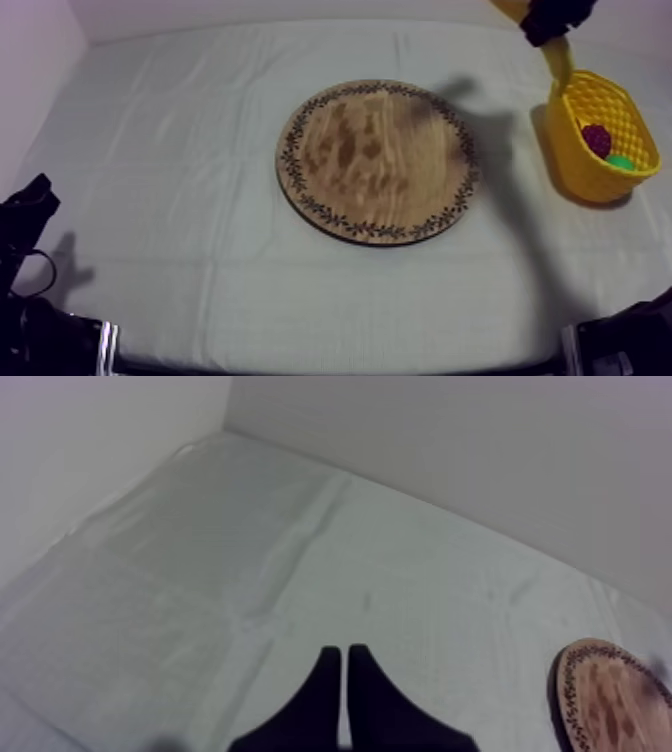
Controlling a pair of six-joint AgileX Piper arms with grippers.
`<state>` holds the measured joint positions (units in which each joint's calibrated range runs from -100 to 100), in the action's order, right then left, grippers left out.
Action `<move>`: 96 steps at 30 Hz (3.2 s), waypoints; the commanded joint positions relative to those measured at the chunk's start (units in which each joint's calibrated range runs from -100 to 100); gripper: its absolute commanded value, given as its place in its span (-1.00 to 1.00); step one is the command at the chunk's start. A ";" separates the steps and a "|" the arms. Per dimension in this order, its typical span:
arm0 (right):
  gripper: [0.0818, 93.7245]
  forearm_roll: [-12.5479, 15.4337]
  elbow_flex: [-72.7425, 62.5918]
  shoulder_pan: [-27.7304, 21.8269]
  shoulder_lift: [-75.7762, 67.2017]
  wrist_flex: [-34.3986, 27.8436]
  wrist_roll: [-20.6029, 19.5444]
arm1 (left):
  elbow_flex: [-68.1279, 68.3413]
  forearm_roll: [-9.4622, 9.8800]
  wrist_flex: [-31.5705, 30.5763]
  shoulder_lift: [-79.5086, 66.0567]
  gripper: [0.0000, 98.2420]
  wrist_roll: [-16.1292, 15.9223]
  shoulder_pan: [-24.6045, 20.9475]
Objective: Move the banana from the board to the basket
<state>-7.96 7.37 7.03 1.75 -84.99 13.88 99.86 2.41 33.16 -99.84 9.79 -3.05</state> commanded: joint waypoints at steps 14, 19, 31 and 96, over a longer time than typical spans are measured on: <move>-0.64 0.66 3.68 -16.64 -4.22 -2.30 1.58 | 0.03 0.01 -0.01 0.02 -1.00 0.01 -0.02; -0.63 0.31 4.17 -18.73 -5.13 -2.44 2.45 | 0.03 0.01 -0.01 0.02 -1.00 0.01 -0.02; -0.61 0.65 5.04 -20.42 -0.66 -1.18 2.65 | 0.03 0.01 -0.01 0.02 -1.00 0.01 -0.02; -0.10 4.35 23.73 -18.95 -11.84 13.21 1.34 | 0.03 0.01 -0.01 0.02 -1.00 0.01 -0.02</move>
<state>-3.60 28.58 -12.02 -7.58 -72.55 15.38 99.86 2.41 33.16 -99.84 9.79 -3.05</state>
